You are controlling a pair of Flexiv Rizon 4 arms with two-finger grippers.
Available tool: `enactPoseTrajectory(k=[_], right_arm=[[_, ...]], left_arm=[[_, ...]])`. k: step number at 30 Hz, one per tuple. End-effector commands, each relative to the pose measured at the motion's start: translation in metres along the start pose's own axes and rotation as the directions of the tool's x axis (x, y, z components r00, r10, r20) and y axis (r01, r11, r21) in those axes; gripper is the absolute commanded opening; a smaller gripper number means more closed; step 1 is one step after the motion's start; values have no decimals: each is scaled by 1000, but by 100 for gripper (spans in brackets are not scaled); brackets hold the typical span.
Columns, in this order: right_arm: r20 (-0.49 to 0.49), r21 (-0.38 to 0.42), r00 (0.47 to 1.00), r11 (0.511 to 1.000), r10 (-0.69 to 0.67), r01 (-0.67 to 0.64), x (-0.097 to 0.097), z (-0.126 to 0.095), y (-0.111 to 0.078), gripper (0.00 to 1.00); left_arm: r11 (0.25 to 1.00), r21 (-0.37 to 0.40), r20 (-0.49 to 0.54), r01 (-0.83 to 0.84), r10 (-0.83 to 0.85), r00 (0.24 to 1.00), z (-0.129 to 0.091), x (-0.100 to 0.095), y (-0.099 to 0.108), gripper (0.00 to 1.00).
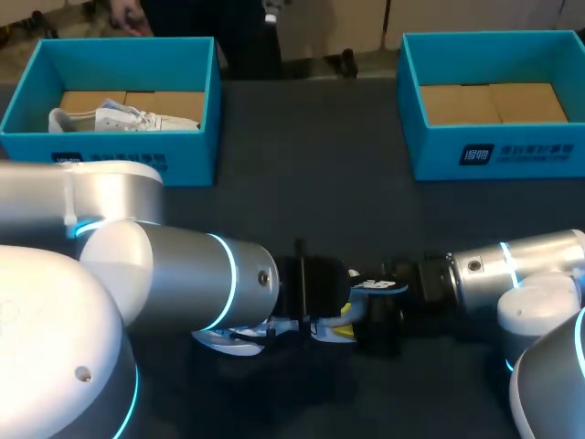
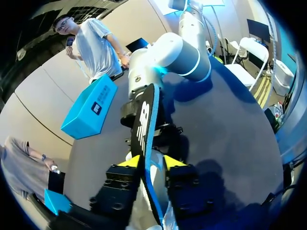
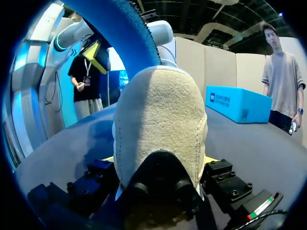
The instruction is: Take the shoe out of the shoebox, open the shoe tongue, remove and reinsert the insole, then place the shoe into the shoebox
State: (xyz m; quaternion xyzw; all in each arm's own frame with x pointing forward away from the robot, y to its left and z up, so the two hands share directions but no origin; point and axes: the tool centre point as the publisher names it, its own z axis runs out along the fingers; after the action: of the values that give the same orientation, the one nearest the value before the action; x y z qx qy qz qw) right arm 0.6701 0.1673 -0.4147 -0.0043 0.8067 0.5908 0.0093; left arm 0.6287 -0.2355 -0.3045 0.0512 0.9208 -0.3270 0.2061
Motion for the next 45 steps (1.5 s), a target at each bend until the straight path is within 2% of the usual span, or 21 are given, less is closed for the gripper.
enactPoseTrajectory(k=[1, 9, 14, 21, 30, 40, 45], right_arm=[[2, 4, 1000, 1000, 0, 0, 1, 1, 2, 0], [2, 4, 1000, 1000, 0, 0, 1, 1, 2, 0], [2, 4, 1000, 1000, 0, 0, 1, 1, 2, 0], [2, 4, 1000, 1000, 0, 0, 1, 1, 2, 0], [2, 4, 1000, 1000, 0, 0, 1, 1, 2, 0], [2, 4, 1000, 1000, 0, 0, 1, 1, 2, 0], [2, 4, 1000, 1000, 0, 0, 1, 1, 2, 0]], left_arm=[[1000, 8, 2, 7, -7, 1000, 2, 0, 3, 0], [999, 27, -1, 31, -31, 1000, -6, -7, 1, 0], [997, 36, -35, 74, -73, 997, -9, -19, -6, 0], [986, 34, -163, 162, -155, 974, -9, -39, -24, 0], [975, 82, -304, 206, -172, 937, -17, -58, -47, 0], [960, 177, -400, 217, -131, 907, -45, -70, -78, 0], [942, 242, -421, 232, -113, 900, -69, -84, -108, 0]])
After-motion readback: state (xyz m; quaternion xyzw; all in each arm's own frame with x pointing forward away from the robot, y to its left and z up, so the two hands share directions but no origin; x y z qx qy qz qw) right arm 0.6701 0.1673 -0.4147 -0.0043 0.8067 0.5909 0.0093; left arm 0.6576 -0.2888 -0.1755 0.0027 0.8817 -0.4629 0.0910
